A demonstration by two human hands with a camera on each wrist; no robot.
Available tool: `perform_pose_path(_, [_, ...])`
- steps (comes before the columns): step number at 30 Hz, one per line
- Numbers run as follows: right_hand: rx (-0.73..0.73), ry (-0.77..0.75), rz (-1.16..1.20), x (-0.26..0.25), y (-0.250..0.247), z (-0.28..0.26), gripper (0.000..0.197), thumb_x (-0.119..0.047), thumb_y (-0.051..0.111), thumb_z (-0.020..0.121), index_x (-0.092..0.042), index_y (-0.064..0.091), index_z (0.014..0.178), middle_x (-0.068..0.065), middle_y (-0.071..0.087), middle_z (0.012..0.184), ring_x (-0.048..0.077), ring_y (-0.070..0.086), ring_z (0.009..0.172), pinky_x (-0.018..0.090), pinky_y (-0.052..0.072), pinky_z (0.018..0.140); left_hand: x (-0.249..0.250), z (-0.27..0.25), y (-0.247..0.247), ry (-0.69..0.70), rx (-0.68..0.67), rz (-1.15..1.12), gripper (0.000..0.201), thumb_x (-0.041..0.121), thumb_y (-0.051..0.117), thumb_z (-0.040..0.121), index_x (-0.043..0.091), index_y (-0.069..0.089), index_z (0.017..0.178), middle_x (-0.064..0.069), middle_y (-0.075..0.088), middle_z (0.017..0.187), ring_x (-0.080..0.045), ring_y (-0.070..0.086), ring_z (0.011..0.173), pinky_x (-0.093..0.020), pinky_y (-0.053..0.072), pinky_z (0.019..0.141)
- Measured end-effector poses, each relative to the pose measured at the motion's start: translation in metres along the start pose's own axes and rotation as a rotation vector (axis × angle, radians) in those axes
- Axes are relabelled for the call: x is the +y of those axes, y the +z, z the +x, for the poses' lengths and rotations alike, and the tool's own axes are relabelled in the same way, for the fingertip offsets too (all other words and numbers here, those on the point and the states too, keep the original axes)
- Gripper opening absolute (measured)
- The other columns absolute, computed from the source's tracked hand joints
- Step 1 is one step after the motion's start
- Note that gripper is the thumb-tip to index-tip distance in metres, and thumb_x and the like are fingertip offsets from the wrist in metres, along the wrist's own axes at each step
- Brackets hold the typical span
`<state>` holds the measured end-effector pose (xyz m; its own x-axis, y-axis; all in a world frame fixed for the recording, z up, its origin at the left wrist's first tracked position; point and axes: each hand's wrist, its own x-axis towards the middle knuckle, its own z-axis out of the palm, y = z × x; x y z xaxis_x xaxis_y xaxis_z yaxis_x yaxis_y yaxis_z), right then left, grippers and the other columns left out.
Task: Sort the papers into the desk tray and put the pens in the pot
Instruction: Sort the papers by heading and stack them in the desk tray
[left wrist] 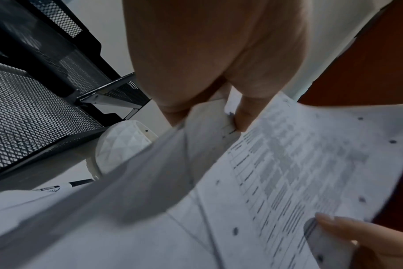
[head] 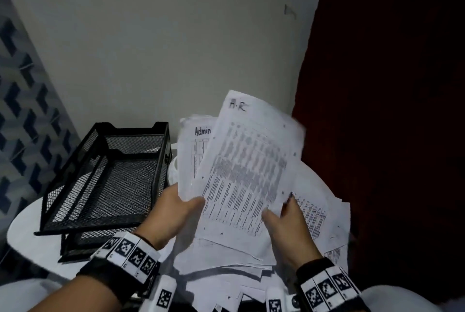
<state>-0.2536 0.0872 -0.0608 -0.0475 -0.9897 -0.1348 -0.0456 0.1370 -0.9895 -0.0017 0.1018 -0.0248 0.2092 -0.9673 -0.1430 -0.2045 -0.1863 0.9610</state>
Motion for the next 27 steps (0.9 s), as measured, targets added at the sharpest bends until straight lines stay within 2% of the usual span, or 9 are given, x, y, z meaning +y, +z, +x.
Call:
perform_pose_path(3, [0.084,0.032,0.106,0.007,0.001,0.007,0.035,-0.013,0.065,0.095,-0.035,0.065,0.122,-0.003,0.076,0.114,0.023,0.073,0.106,0.049,0.057,0.095,-0.003,0.002,0.002,-0.032,-0.033,0.032,0.018,0.001,0.073,0.083,0.010,0.073,0.099,-0.007,0.080,0.090,-0.024,0.076,0.090,-0.045,0.063,0.084])
perform_pose_path(6, [0.223,-0.011,0.099,0.010,0.001,0.013,0.013,-0.016,0.072,0.091,-0.022,0.068,0.101,-0.001,0.077,0.088,0.033,0.073,0.092,0.048,0.058,0.086,-0.007,0.003,0.006,-0.031,-0.055,0.013,0.020,-0.002,0.071,0.081,0.008,0.072,0.099,-0.013,0.079,0.091,-0.030,0.075,0.090,-0.050,0.062,0.086])
perform_pose_path(10, [0.236,-0.111,0.121,-0.005,-0.003,0.006,0.021,-0.020,0.084,0.084,-0.019,0.072,0.101,-0.009,0.081,0.094,0.024,0.076,0.098,0.040,0.059,0.088,-0.009,0.005,0.006,0.007,-0.044,-0.059,0.033,0.009,0.069,0.063,0.003,0.073,0.095,-0.021,0.077,0.090,-0.043,0.073,0.092,-0.058,0.060,0.083])
perform_pose_path(14, [0.074,-0.167,0.253,-0.020,-0.007,-0.006,0.030,-0.015,0.083,0.084,-0.036,0.077,0.105,-0.001,0.080,0.110,0.020,0.075,0.108,0.042,0.056,0.096,-0.009,0.009,0.003,-0.003,-0.057,-0.122,0.032,-0.004,0.075,0.074,0.004,0.074,0.105,-0.014,0.080,0.098,-0.032,0.077,0.095,-0.055,0.059,0.092])
perform_pose_path(17, [-0.026,-0.158,0.311,-0.029,-0.007,-0.011,0.034,-0.016,0.079,0.078,-0.031,0.078,0.109,0.008,0.079,0.110,0.027,0.074,0.107,0.045,0.056,0.098,-0.007,0.006,0.003,0.018,-0.110,-0.150,0.041,0.001,0.074,0.071,0.005,0.072,0.112,-0.014,0.079,0.105,-0.031,0.076,0.102,-0.055,0.057,0.096])
perform_pose_path(20, [-0.065,-0.093,0.296,-0.017,-0.005,-0.012,0.035,-0.009,0.077,0.088,-0.038,0.077,0.107,0.003,0.079,0.112,0.023,0.074,0.109,0.042,0.055,0.096,-0.010,0.004,0.005,0.038,-0.133,-0.169,0.049,-0.002,0.069,0.073,0.007,0.065,0.121,-0.015,0.077,0.111,-0.030,0.074,0.107,-0.052,0.054,0.099])
perform_pose_path(22, [-0.050,-0.022,0.240,-0.005,0.001,-0.012,0.028,-0.015,0.078,0.086,-0.039,0.076,0.101,0.000,0.079,0.102,0.027,0.073,0.105,0.045,0.057,0.095,-0.013,0.004,0.005,0.045,-0.144,-0.185,0.054,-0.005,0.065,0.076,0.007,0.061,0.128,-0.016,0.076,0.115,-0.030,0.072,0.111,-0.050,0.054,0.099])
perform_pose_path(24, [-0.026,0.047,0.164,0.005,0.007,-0.013,0.013,-0.023,0.077,0.075,-0.033,0.075,0.082,0.000,0.070,0.081,0.031,0.067,0.091,0.053,0.057,0.092,-0.019,0.007,0.006,0.045,-0.160,-0.156,0.056,-0.004,0.062,0.077,0.010,0.060,0.131,-0.012,0.075,0.118,-0.027,0.071,0.113,-0.048,0.055,0.098])
perform_pose_path(27, [0.021,0.173,0.040,0.023,0.013,-0.011,0.013,-0.016,0.071,0.073,-0.027,0.068,0.068,0.003,0.057,0.071,0.027,0.058,0.075,0.048,0.055,0.075,-0.040,0.012,0.009,-0.008,-0.205,0.061,0.051,0.002,0.063,0.080,0.022,0.065,0.126,0.002,0.077,0.116,-0.016,0.071,0.111,-0.045,0.057,0.097])
